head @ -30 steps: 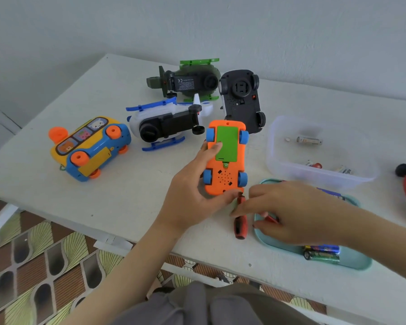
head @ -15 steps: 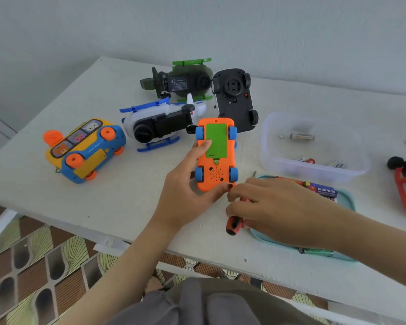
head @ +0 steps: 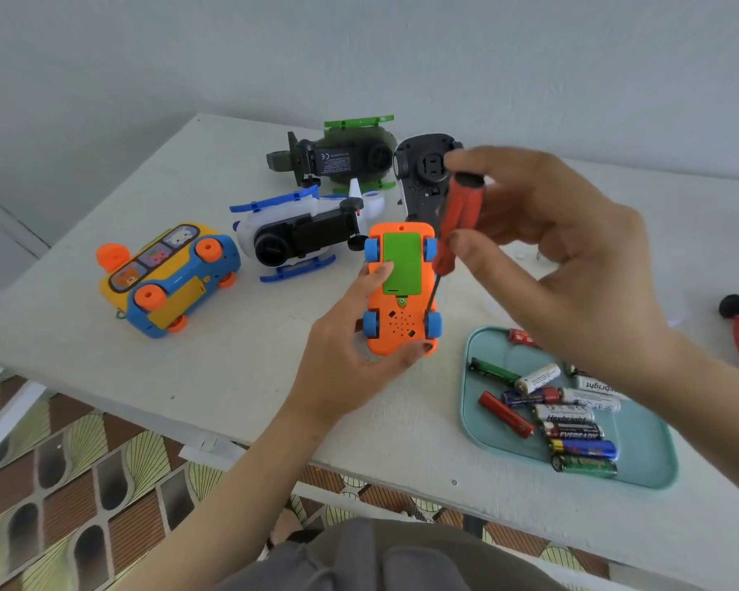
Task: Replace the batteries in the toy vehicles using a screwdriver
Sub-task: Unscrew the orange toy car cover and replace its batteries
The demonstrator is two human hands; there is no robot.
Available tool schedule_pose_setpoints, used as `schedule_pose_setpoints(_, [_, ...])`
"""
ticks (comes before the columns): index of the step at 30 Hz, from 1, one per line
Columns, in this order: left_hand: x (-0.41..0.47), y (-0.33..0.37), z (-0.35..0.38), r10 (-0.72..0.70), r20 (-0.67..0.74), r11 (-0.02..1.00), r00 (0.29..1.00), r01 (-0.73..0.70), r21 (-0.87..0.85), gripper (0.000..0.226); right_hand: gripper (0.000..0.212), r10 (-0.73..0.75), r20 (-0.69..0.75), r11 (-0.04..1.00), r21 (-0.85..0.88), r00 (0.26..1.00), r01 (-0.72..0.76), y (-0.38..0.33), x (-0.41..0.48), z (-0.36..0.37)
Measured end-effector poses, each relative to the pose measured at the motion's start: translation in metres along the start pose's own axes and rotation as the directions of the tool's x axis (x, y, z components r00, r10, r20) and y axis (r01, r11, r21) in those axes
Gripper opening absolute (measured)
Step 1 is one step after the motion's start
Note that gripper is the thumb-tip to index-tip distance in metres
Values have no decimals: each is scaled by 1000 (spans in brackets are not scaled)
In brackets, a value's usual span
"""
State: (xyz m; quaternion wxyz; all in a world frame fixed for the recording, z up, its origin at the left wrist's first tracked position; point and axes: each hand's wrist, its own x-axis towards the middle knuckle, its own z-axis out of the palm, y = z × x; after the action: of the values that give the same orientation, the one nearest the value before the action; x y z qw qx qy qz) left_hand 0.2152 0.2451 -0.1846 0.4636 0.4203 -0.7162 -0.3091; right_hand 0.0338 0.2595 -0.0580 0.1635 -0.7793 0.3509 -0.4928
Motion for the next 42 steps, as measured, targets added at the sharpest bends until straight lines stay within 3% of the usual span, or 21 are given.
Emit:
schedule_pose_setpoints(20, [1, -2, 1, -15, 10, 1000, 1000, 15, 21, 72, 37, -5, -60, 1000, 17, 998, 6, 6, 3, 11])
schedule_pose_setpoints(35, [0, -4, 1, 1, -8, 999, 1000, -1, 32, 76, 35, -108, -4, 988, -108, 994, 107, 4, 3, 11])
schedule_pose_setpoints(40, [0, -2, 0, 9, -9, 999, 1000, -8, 51, 74, 40, 2, 29, 995, 96, 1000, -5, -2, 7, 9])
schedule_pose_setpoints(42, [0, -3, 0, 10, -5, 998, 1000, -10, 58, 72, 44, 4, 24, 998, 64, 1000, -6, -4, 11, 10])
